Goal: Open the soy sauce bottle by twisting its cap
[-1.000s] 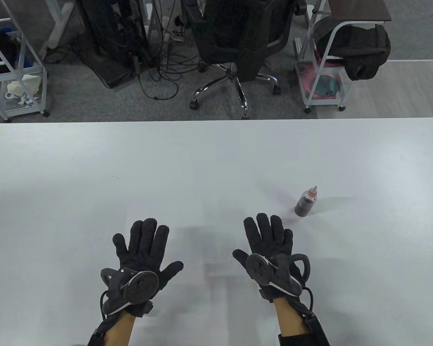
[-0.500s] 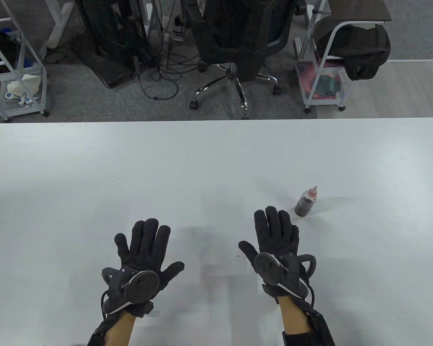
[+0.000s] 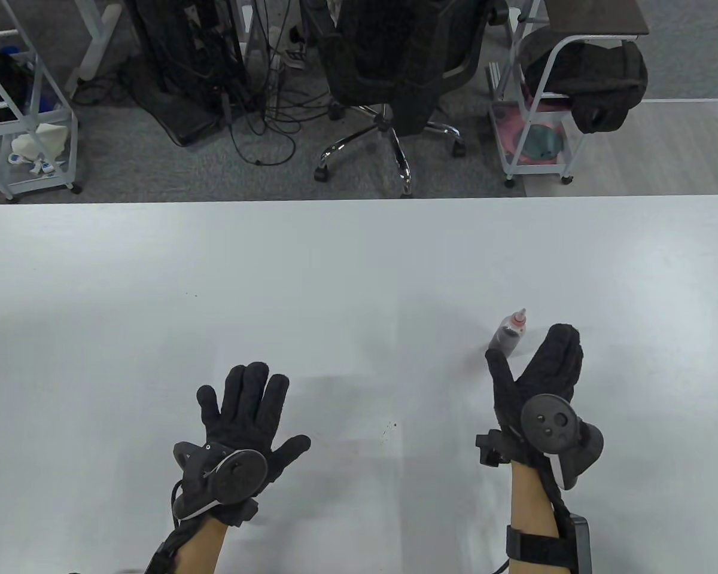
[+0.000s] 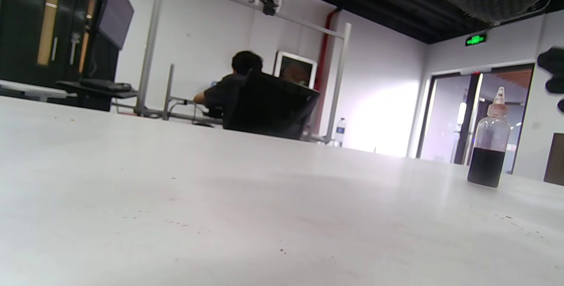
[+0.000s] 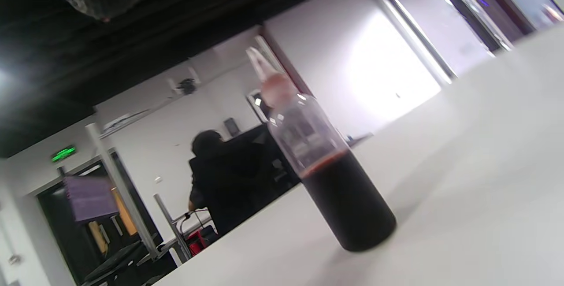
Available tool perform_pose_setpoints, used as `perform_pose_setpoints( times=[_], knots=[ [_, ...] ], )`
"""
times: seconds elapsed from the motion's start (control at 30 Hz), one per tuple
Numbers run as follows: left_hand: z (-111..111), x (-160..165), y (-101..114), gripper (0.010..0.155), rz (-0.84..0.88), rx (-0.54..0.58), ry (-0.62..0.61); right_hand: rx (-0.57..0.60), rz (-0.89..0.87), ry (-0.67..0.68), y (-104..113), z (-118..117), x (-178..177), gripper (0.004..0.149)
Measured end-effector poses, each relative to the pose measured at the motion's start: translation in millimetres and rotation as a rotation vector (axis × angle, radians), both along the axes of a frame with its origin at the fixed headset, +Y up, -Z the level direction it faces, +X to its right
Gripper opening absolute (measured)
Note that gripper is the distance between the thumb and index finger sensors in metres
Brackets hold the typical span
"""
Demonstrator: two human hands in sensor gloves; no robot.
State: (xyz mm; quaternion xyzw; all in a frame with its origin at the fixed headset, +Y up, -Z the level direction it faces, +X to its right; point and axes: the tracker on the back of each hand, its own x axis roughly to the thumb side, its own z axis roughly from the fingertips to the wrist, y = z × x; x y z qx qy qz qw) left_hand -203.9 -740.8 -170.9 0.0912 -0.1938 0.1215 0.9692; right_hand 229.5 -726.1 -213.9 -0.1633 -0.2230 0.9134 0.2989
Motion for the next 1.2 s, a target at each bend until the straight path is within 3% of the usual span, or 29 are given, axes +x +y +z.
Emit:
perform_pose_setpoints(
  times=[0.1, 0.37, 0.53, 0.83, 1.2],
  knots=[
    [0.2, 0.3, 2.7, 0.094, 0.026, 0.008, -0.013, -0.070, -0.106, -0.025, -15.3, -17.1, 14.8, 0.099],
    [1.6, 2.1, 9.8, 0.094, 0.066, 0.032, -0.042, -0.250, -0.145, 0.039, -35.3, -57.8, 23.5, 0.100],
    [1.2, 1.8, 10.1, 0.094, 0.071, 0.033, -0.049, -0.274, -0.207, 0.049, -43.5, -72.5, 23.7, 0.076],
    [3.3, 3.3, 12.5, 0.092, 0.098, 0.044, -0.080, -0.236, -0.071, 0.208, -32.6, -54.3, -4.7, 0.069],
    [17.0, 15.3, 18.0, 0.085, 0.077, 0.165, -0.163, -0.142, 0.106, 0.571, 12.8, -3.4, -102.6, 0.070]
  ],
)
